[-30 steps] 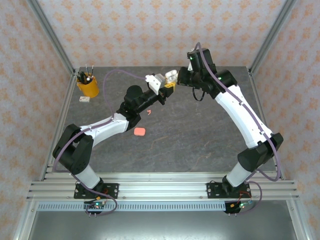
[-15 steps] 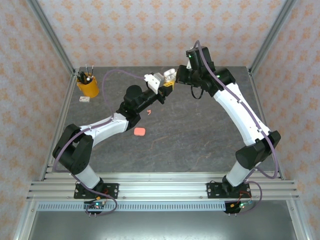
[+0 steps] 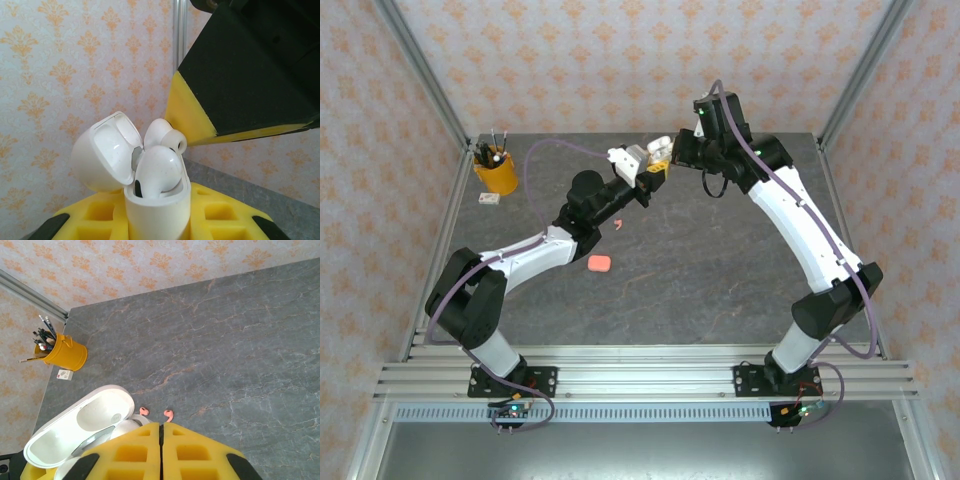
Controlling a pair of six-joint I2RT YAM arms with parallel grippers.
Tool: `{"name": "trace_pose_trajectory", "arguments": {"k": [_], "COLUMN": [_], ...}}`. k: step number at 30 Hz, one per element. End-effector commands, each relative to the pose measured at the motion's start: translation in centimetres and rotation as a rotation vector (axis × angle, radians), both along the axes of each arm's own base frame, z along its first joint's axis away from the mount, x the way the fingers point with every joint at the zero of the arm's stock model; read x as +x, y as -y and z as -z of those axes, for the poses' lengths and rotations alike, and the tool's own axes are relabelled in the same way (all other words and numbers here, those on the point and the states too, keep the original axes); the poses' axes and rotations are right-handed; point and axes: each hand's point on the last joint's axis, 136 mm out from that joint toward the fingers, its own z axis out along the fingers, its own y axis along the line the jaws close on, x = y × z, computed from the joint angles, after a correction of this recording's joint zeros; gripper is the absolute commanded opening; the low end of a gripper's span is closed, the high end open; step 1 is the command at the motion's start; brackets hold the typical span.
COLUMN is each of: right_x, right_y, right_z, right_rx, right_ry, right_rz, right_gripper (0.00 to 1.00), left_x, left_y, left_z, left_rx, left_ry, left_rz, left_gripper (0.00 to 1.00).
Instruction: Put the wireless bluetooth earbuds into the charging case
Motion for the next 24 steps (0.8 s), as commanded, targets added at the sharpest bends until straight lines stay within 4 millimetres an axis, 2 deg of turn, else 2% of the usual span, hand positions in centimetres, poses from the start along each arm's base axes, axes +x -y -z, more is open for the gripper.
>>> {"name": "trace_pose_trajectory", "arguments": {"k": [1, 9, 14, 18, 24], "right_x": [-1.8, -2.6, -3.0, -3.1, -3.1], "right_y": [-0.9, 1.7, 2.8, 3.1, 2.2], "right_z": [-2.1, -3.6, -3.3, -2.5, -1.7], "right_rx": [0.039, -0.009, -0.034, -0.043, -0.023], "right_ry": [0.03, 0.092, 0.084, 0.064, 0.032], "right_rz": [-0.047, 0.019, 0.042, 0.047, 0.013], "right_gripper": [0.08, 0.09, 0.09, 0.08, 0.04], "left_x": [-0.7, -0.8, -0.9, -1.0, -1.1], "left_y": [1.1, 1.0, 1.1, 1.2, 1.2], "left_z": [-1.8, -1.8, -1.9, -1.9, -2.1], "left_rx": [-0.033, -0.027, -0.024, -0.022, -0.021], "left_ry": [0.059, 0.063, 0.064, 0.064, 0.065], "left_rz": [0.053, 0.056, 0.065, 0.068, 0.072], "left_gripper": [0.0, 0.0, 0.0, 0.0, 0.0]}}
